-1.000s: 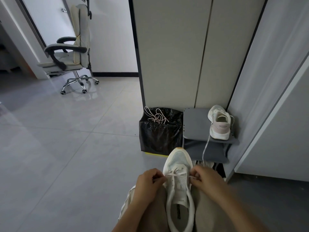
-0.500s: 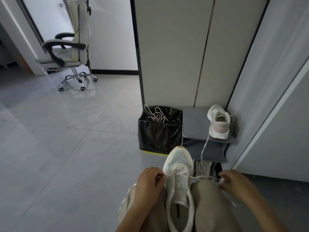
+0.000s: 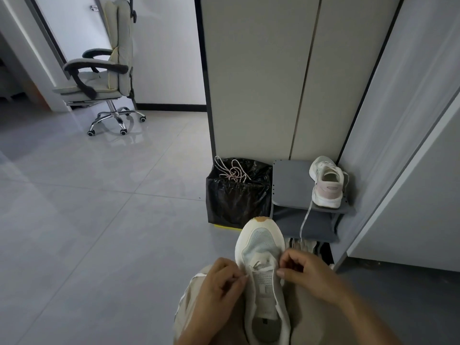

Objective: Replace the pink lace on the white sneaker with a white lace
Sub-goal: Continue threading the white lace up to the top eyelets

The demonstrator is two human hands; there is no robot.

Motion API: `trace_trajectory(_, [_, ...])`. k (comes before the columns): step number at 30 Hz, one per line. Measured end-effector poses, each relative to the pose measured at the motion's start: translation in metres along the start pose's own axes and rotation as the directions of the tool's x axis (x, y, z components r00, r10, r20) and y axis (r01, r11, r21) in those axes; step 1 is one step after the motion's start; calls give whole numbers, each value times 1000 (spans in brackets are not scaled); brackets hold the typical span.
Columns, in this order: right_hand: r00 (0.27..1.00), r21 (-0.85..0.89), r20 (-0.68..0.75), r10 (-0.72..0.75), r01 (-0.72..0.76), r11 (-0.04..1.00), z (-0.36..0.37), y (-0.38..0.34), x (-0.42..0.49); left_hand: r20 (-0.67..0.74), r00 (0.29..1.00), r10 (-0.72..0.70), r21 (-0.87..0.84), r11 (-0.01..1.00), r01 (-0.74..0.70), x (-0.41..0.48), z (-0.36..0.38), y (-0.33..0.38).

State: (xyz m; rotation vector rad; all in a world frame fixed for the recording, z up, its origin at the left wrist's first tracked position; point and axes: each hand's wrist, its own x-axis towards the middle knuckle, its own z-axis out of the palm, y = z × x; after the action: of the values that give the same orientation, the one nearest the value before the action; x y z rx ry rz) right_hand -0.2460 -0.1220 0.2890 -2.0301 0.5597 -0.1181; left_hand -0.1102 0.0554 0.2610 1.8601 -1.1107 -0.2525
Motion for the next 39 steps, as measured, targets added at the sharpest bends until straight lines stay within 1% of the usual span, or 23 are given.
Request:
trace_trajectory(2, [1000, 0, -21, -9, 9, 1000, 4, 3, -2, 1, 1000, -27, 0, 1000, 27, 0, -1, 0])
trace_trajectory(4, [999, -4, -47, 3, -4, 1000, 7, 4, -1, 15, 999, -36, 78, 996, 35, 6, 0, 4])
trace_trajectory(5, [998, -3, -58, 11, -11, 1000, 8, 4, -1, 22, 999, -43, 82, 996, 41, 11, 0, 6])
trace_trajectory(6, [997, 1, -70, 15, -15, 1000, 9, 3, -2, 46, 998, -44, 42, 998, 42, 15, 0, 10])
trace_trajectory(8, [995, 7, -100, 15, -14, 1000, 11, 2, -3, 105, 994, 38, -18, 999, -36, 25, 2, 14])
trace_trajectory(11, [990, 12, -141, 25, -23, 1000, 12, 3, -3, 174, 970, 168, 121, 974, -191, 38, 4, 17])
trace_trajectory(12, [989, 8, -143, 29, -28, 1000, 12, 2, -3, 179, 956, 233, 189, 945, -266, 43, 4, 17])
trace_trajectory(13, [989, 6, -142, 30, -30, 1000, 12, 2, -3, 220, 929, 298, 252, 902, -349, 47, 3, 20])
trace_trajectory(16, [989, 8, -144, 24, -23, 1000, 12, 2, -3, 362, 805, 470, 403, 700, -590, 54, -1, 26])
trace_trajectory(17, [989, 10, -144, 23, -22, 1000, 12, 2, -4, 391, 776, 495, 431, 647, -629, 54, -2, 26])
trace_trajectory(19, [990, 13, -140, 22, -20, 1000, 11, 2, -5, 429, 783, 451, 435, 656, -616, 52, -1, 24])
trace_trajectory(21, [990, 10, -137, 21, -20, 1000, 10, 3, -7, 413, 819, 398, 422, 713, -560, 48, 2, 23])
trace_trajectory(22, [990, 7, -136, 19, -18, 1000, 9, 2, -8, 385, 857, 341, 372, 793, -482, 46, 2, 24])
trace_trajectory(23, [991, 3, -135, 13, -13, 1000, 9, 2, -9, 347, 905, 245, 296, 888, -353, 47, 0, 26])
trace_trajectory(24, [991, -7, -131, 6, -7, 1000, 9, 1, -10, 329, 935, 131, 212, 955, -208, 49, -2, 26])
trace_trajectory(25, [992, -26, -124, -3, 0, 1000, 9, 0, -11, 359, 933, 32, 115, 990, -78, 50, -4, 26])
trace_trajectory(26, [993, -54, -116, -11, 5, 999, 10, -2, -12, 394, 919, -12, 59, 998, -12, 52, -7, 26])
trace_trajectory(27, [994, -85, -111, -17, 7, 996, 10, -3, -13, 429, 902, -37, 48, 999, 19, 55, -9, 27])
trace_trajectory(29, [992, -129, -124, -20, 4, 992, 12, -7, -12, 496, 867, -49, 104, 995, -3, 63, -13, 30])
trace_trajectory(31, [989, -166, -147, -17, -8, 986, 14, -10, -12, 533, 846, -22, 168, 982, -80, 69, -12, 34])
trace_trajectory(33, [985, -210, -170, -25, -11, 978, 15, -11, -13, 554, 833, -13, 177, 979, -103, 73, -11, 35])
trace_trajectory(36, [978, -266, -205, -25, -31, 963, 18, -11, -14, 521, 854, -5, 136, 988, -77, 68, -10, 29])
trace_trajectory(39, [982, -274, -187, -8, -44, 961, 16, -12, -14, 455, 890, 42, 110, 989, -103, 57, -4, 20])
